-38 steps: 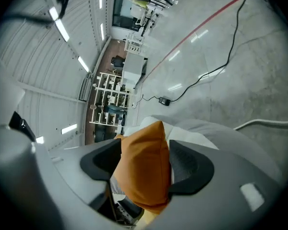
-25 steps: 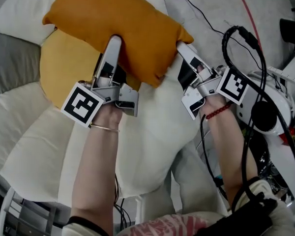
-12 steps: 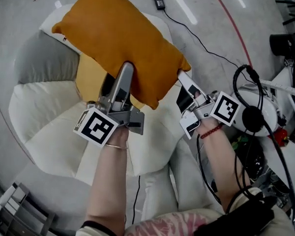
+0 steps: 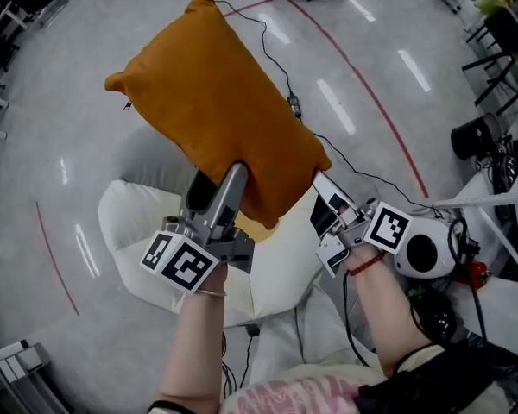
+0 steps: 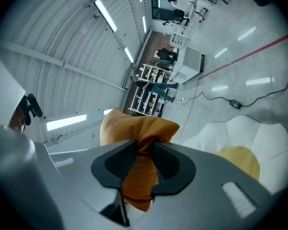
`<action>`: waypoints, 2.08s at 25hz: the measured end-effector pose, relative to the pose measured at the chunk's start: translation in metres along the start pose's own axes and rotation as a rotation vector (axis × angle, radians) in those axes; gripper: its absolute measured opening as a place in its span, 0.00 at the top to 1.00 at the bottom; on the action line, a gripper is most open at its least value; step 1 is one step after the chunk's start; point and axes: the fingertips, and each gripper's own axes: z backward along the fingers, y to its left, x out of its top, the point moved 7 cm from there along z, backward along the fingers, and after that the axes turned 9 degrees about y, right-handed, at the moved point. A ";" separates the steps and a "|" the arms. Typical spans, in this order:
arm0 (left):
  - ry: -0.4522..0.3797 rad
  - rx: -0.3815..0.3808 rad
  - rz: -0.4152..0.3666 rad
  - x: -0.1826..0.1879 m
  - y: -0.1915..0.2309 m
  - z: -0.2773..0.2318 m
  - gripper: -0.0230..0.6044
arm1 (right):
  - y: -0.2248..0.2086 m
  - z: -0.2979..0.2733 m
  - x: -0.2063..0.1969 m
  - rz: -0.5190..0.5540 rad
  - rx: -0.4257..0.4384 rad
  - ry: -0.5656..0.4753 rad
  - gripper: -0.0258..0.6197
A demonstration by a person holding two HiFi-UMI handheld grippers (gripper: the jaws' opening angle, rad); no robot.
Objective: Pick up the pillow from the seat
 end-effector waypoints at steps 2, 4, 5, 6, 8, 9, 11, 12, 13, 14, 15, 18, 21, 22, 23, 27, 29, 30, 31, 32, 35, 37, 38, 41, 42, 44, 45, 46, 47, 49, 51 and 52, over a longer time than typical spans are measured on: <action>-0.044 -0.031 -0.044 0.033 -0.028 0.005 0.41 | 0.041 -0.005 0.017 0.065 0.043 0.010 0.80; -0.078 -0.056 -0.077 0.064 -0.057 0.013 0.41 | 0.083 -0.007 0.030 0.121 0.076 0.016 0.80; -0.090 -0.067 -0.091 0.077 -0.071 0.019 0.41 | 0.104 -0.007 0.033 0.145 0.089 0.017 0.80; -0.100 -0.079 -0.106 0.090 -0.084 0.026 0.41 | 0.124 -0.006 0.036 0.168 0.100 0.019 0.80; -0.122 -0.104 -0.142 0.114 -0.109 0.041 0.42 | 0.161 -0.006 0.038 0.212 0.125 0.024 0.80; -0.135 -0.116 -0.163 0.125 -0.120 0.048 0.41 | 0.178 -0.007 0.038 0.231 0.140 0.026 0.80; -0.163 -0.137 -0.204 0.145 -0.144 0.059 0.41 | 0.209 -0.005 0.040 0.262 0.175 0.025 0.80; -0.177 -0.147 -0.223 0.155 -0.156 0.063 0.42 | 0.223 -0.003 0.042 0.275 0.193 0.022 0.80; -0.191 -0.158 -0.242 0.164 -0.170 0.066 0.41 | 0.237 0.000 0.046 0.288 0.212 0.020 0.80; -0.203 -0.170 -0.262 0.173 -0.183 0.070 0.41 | 0.252 0.002 0.049 0.303 0.232 0.018 0.80; -0.212 -0.183 -0.285 0.182 -0.195 0.073 0.41 | 0.267 0.004 0.052 0.321 0.253 0.017 0.80; -0.224 -0.228 -0.358 0.207 -0.227 0.091 0.41 | 0.308 0.010 0.054 0.389 0.303 0.017 0.80; -0.229 -0.267 -0.416 0.224 -0.253 0.115 0.41 | 0.344 0.018 0.046 0.457 0.349 0.004 0.80; -0.229 -0.278 -0.434 0.229 -0.261 0.122 0.40 | 0.355 0.020 0.043 0.477 0.360 -0.001 0.80; -0.229 -0.288 -0.450 0.234 -0.268 0.129 0.40 | 0.365 0.022 0.040 0.495 0.368 -0.005 0.80; -0.188 -0.306 -0.490 0.238 -0.287 0.150 0.40 | 0.390 0.036 0.030 0.540 0.374 0.002 0.81; -0.152 -0.316 -0.507 0.231 -0.293 0.157 0.40 | 0.392 0.048 0.024 0.561 0.368 0.003 0.81; -0.134 -0.322 -0.514 0.228 -0.294 0.160 0.40 | 0.393 0.053 0.021 0.573 0.363 0.001 0.81; -0.119 -0.326 -0.521 0.226 -0.296 0.163 0.40 | 0.395 0.057 0.018 0.584 0.358 -0.002 0.81; -0.106 -0.329 -0.527 0.224 -0.297 0.166 0.40 | 0.396 0.060 0.016 0.593 0.352 -0.002 0.81; -0.078 -0.328 -0.539 0.211 -0.301 0.169 0.40 | 0.390 0.073 0.010 0.603 0.340 0.009 0.81; -0.055 -0.321 -0.545 0.197 -0.303 0.167 0.40 | 0.381 0.083 0.009 0.595 0.337 0.017 0.81; -0.044 -0.320 -0.550 0.192 -0.303 0.165 0.40 | 0.377 0.088 0.009 0.589 0.335 0.018 0.81; -0.014 -0.316 -0.568 0.180 -0.304 0.161 0.40 | 0.365 0.098 0.011 0.583 0.309 0.013 0.81; -0.007 -0.314 -0.570 0.178 -0.304 0.160 0.40 | 0.364 0.099 0.012 0.583 0.306 0.013 0.81; 0.003 -0.314 -0.566 0.177 -0.303 0.158 0.40 | 0.365 0.100 0.013 0.585 0.309 0.013 0.82; 0.004 -0.316 -0.562 0.177 -0.300 0.158 0.40 | 0.365 0.098 0.012 0.588 0.308 0.013 0.82; 0.003 -0.320 -0.559 0.178 -0.296 0.159 0.40 | 0.365 0.095 0.011 0.593 0.306 0.012 0.82; 0.002 -0.323 -0.559 0.178 -0.292 0.161 0.40 | 0.365 0.092 0.009 0.598 0.304 0.011 0.82; 0.003 -0.328 -0.562 0.179 -0.286 0.162 0.40 | 0.365 0.087 0.006 0.604 0.301 0.007 0.82; 0.004 -0.328 -0.565 0.180 -0.285 0.163 0.40 | 0.364 0.086 0.006 0.603 0.298 0.004 0.82; 0.003 -0.329 -0.565 0.180 -0.285 0.162 0.40 | 0.364 0.086 0.005 0.602 0.298 0.004 0.82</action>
